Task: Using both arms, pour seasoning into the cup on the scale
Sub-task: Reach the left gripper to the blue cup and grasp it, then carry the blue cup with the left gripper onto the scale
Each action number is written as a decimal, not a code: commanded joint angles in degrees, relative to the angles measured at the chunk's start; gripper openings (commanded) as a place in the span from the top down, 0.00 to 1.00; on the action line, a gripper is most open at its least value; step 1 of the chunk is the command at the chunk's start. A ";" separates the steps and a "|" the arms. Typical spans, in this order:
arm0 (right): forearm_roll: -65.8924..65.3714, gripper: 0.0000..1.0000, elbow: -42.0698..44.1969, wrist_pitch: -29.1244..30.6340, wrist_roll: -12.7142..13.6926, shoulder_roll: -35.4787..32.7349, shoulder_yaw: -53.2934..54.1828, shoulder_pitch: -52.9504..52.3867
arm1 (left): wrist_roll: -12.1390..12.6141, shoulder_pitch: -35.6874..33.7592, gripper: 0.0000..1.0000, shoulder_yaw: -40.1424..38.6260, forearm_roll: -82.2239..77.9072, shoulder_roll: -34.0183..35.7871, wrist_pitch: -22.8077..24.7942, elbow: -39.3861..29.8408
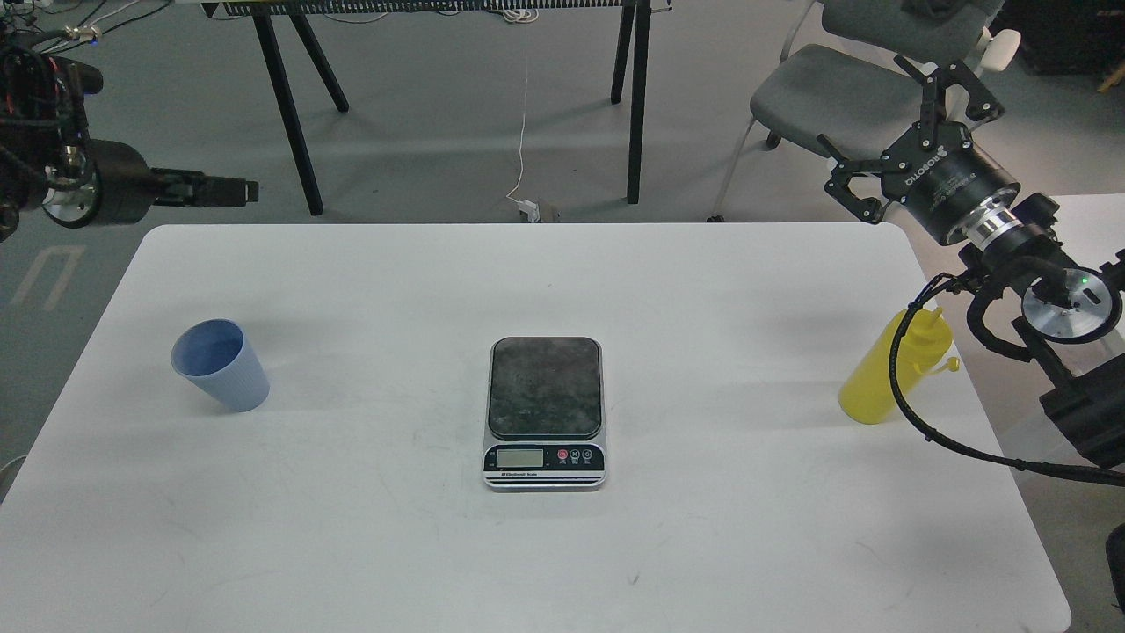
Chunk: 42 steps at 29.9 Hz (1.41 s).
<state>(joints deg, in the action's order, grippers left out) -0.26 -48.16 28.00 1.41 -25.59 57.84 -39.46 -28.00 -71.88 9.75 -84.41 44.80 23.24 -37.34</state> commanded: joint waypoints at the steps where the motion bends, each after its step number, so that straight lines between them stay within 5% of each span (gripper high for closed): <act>1: 0.00 0.00 0.00 0.00 0.00 0.01 -0.01 0.00 | 0.00 2.70 0.01 0.01 -5.24 2.75 -2.05 -2.92; 11: 0.00 0.00 0.00 0.00 0.00 0.19 -0.09 -0.27 | 0.00 11.67 0.01 0.10 -5.33 2.57 -6.27 -2.13; 24: -0.09 0.00 -0.09 0.00 0.00 0.28 -1.06 -0.18 | 0.00 15.28 0.05 -0.34 -4.45 0.03 -9.26 1.21; 34: 0.00 0.00 0.00 0.00 0.00 0.28 -1.06 -0.27 | 0.00 17.47 0.63 0.18 -5.33 -0.24 -11.11 1.39; 42: -0.09 0.00 0.00 0.00 -0.09 0.36 -1.06 -0.27 | 0.00 18.00 0.85 0.18 -5.42 -0.15 -10.93 1.57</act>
<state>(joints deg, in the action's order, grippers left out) -0.29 -48.17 28.00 1.35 -25.31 56.77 -39.72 -27.99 -53.92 9.94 -89.75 44.61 12.13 -35.79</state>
